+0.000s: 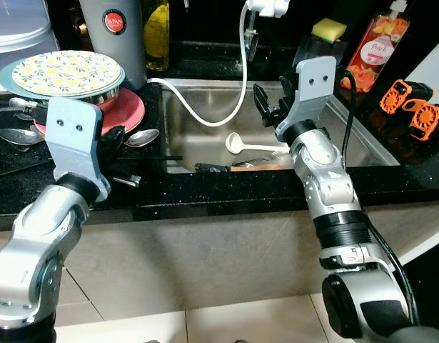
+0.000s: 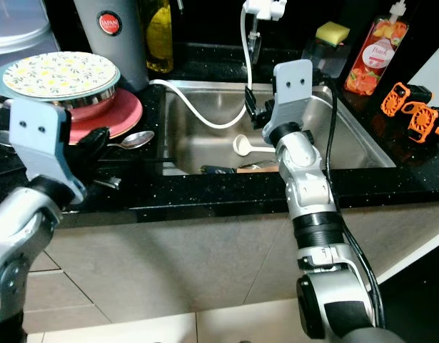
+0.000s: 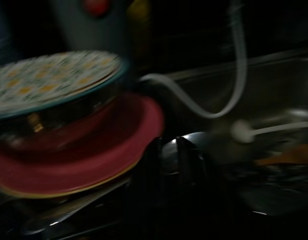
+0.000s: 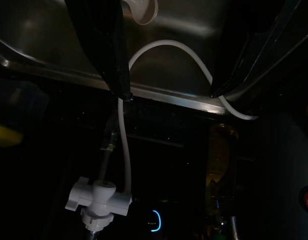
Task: Kitchen organization
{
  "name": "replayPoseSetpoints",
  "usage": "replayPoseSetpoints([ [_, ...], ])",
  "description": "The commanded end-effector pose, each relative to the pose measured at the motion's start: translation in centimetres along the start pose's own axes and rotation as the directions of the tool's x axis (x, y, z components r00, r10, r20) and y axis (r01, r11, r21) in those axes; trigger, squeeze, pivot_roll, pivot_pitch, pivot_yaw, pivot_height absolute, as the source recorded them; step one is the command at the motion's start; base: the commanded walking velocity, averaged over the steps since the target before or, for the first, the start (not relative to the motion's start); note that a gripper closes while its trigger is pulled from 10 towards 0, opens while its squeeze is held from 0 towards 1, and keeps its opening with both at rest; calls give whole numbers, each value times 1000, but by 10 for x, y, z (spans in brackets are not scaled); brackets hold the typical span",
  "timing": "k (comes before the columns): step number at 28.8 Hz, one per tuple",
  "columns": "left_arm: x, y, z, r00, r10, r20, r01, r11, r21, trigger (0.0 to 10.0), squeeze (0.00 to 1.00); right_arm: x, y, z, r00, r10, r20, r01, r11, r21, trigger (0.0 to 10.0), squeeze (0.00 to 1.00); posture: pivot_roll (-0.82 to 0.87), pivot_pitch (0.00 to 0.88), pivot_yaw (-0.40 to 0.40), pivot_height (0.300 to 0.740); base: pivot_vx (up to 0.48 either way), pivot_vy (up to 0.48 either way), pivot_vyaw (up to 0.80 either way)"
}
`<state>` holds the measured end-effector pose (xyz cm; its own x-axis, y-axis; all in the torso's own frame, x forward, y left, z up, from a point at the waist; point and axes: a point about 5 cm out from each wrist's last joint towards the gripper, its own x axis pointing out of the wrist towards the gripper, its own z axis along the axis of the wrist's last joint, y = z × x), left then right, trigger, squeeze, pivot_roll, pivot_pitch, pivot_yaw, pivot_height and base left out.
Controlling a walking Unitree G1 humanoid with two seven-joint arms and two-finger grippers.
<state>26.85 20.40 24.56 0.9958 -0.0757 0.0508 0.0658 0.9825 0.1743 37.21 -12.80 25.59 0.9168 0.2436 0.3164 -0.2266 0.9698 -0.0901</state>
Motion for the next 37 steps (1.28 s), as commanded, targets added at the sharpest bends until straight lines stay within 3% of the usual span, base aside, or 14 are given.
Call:
replayPoseSetpoints([
  [1,7,7,-4,998,53,-22,-53,998,-25,10000,1000,1,-4,1,1000,-16,4,16,1000,6,10000,0,166,0,-103,740,0,0,0],
  [6,31,7,-6,996,79,-41,-86,977,-198,10000,1000,1,-3,2,1000,-18,4,18,1000,7,10000,0,152,0,-102,740,0,0,0],
  [11,43,-17,0,999,2,-44,-14,963,-271,10000,1000,-2,-7,2,999,-32,6,32,999,0,10000,0,136,0,-91,740,0,0,0],
  [12,41,-30,-5,997,-31,-71,15,974,-227,10000,0,-4,-9,2,999,-39,5,39,999,-2,10000,0,131,0,-84,740,0,0,0],
  [15,36,-37,-12,995,-34,-98,18,986,-164,10000,0,-5,-9,2,999,-43,6,43,999,-3,10000,0,127,0,-77,740,0,0,0],
  [21,25,-36,-20,992,-16,-127,2,994,-105,10000,0,-6,-10,1,999,-48,4,48,999,-3,10000,0,127,0,-76,740,0,0,0],
  [22,17,-32,-27,987,-6,-161,-3,998,-58,10000,0,-6,-11,0,999,-48,1,48,999,-2,10000,0,146,0,-85,740,0,0,0],
  [25,9,-23,-35,978,3,-209,-7,1000,-20,10000,0,-4,-8,-1,999,-39,-1,39,999,2,10000,0,146,0,-85,740,0,0,0],
  [30,5,-12,-18,985,-74,-159,88,992,88,10000,0,-3,-3,-1,999,-32,0,32,999,18,10000,0,181,10,-87,740,0,0,0],
  [31,6,-3,-11,987,-97,-131,110,989,97,10000,0,-4,1,-3,1000,-29,-4,29,999,25,10000,0,183,9,-83,740,0,0,0],
  [37,6,17,-7,986,-112,-126,128,984,125,10000,0,-6,4,-6,1000,-27,-7,27,999,29,10000,0,173,8,-74,740,0,0,0],
])
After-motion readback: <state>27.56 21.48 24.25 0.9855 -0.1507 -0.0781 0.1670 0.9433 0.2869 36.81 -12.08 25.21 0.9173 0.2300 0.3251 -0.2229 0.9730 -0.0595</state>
